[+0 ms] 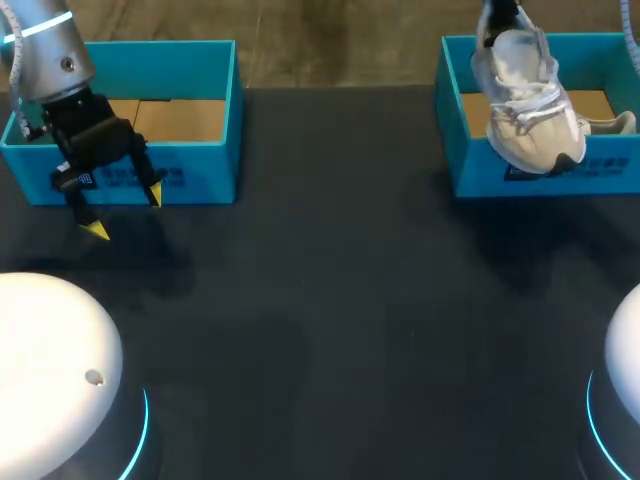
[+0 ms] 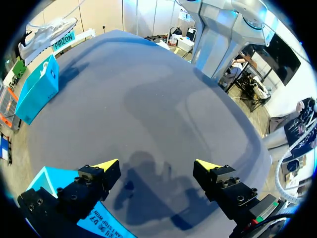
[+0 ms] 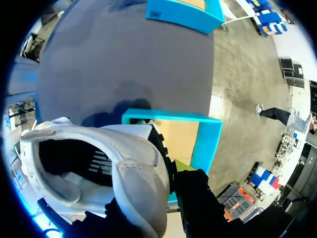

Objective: Take the shoe out of the shoebox, open the shoe tongue, remove and reinsert the insole, then place the shoe into the shoebox

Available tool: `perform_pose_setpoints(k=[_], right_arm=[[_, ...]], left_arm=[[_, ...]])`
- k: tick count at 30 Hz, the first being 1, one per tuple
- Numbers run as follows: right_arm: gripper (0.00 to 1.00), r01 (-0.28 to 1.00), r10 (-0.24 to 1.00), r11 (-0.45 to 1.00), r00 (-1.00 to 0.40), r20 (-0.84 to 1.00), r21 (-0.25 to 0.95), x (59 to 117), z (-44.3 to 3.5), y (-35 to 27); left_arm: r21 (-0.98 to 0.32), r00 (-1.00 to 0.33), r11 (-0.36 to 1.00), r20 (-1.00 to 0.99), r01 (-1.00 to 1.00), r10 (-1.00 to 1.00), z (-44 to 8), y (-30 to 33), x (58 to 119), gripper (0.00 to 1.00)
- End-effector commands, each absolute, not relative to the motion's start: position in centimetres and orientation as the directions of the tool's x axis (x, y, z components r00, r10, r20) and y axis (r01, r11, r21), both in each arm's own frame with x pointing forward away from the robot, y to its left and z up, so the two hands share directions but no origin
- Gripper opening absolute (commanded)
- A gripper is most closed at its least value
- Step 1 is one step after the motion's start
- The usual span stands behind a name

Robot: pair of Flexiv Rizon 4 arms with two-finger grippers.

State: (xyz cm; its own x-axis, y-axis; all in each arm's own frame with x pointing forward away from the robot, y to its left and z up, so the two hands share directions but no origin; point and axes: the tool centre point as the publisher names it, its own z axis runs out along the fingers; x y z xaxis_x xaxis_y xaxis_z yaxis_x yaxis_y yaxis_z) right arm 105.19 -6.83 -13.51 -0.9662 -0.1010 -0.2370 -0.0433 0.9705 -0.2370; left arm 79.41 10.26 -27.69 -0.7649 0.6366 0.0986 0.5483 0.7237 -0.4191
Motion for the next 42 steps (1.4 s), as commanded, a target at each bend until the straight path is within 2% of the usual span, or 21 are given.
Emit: perform_pose_setpoints(k=[1, 8, 23, 27, 42], right_arm=[[0.0, -0.03, -0.086, 0.97, -0.97, -0.226, -0.241, 106.6, -13.9, -7.9], [0.0, 0.037, -0.026, 0.962, -0.973, -0.229, -0.269, 109.1, -14.1, -10.3], [0.0, 0.037, -0.026, 0.962, -0.973, -0.229, -0.269, 109.1, -14.1, -10.3], [0.0, 0.071, 0.006, 0.959, -0.973, -0.23, -0.274, 110.5, -14.7, -11.8], [0.0, 0.063, -0.023, 0.953, -0.96, -0.279, -0.296, 117.2, -15.5, -18.4]], left_arm=[[-0.417, -0.765, 0.724, 0.099, 0.549, 0.637, -27.7, 10.3, 79.4, 1.0], [-0.417, -0.765, 0.724, 0.099, 0.549, 0.637, -27.7, 10.3, 79.4, 1.0], [-0.417, -0.765, 0.724, 0.099, 0.549, 0.637, -27.7, 10.3, 79.4, 1.0], [-0.417, -0.765, 0.724, 0.099, 0.549, 0.637, -27.7, 10.3, 79.4, 1.0], [-0.417, -0.765, 0.724, 0.099, 0.549, 0.637, -27.7, 10.3, 79.4, 1.0]])
